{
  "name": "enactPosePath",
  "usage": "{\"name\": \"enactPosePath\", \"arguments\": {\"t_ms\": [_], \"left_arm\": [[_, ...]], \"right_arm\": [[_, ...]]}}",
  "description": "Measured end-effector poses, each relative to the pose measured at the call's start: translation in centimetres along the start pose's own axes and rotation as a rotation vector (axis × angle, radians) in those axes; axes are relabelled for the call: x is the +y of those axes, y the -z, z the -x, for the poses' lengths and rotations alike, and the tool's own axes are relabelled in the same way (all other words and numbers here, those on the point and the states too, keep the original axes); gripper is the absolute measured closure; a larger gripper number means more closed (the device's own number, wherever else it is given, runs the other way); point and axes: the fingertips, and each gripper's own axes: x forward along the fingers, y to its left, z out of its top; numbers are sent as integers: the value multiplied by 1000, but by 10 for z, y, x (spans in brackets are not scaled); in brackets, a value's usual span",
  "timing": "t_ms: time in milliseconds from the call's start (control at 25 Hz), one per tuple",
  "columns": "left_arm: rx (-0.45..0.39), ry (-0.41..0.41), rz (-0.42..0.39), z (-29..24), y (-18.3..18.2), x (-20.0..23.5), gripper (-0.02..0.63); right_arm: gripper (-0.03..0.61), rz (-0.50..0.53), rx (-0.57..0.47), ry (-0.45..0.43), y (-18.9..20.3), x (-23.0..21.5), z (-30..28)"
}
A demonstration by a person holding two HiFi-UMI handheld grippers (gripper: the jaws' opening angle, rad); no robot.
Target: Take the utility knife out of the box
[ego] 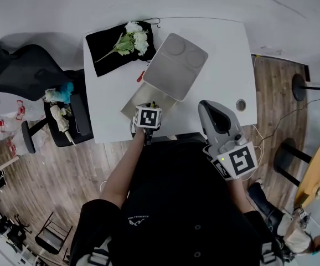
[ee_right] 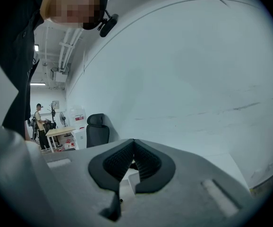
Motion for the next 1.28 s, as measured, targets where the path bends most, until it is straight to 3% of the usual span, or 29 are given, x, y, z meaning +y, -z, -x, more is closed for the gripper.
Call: {"name": "enactPosePath", "arguments": {"t_ms": [200,400,800,1280], "left_arm": [[24,-12,17,-10,-3,1,503],[31,-35,47,-10,-5,6,565],[22,-36,37,-9,1,4,571],[-205,-16,58,38,-23,4,571]], "right_arm": [[575,4,5,12,2,-4,3],[574,1,10,23,2,-10,4],[575,-7,12,44,5,-9,15],[575,-11,8,62,11,6,25]]}}
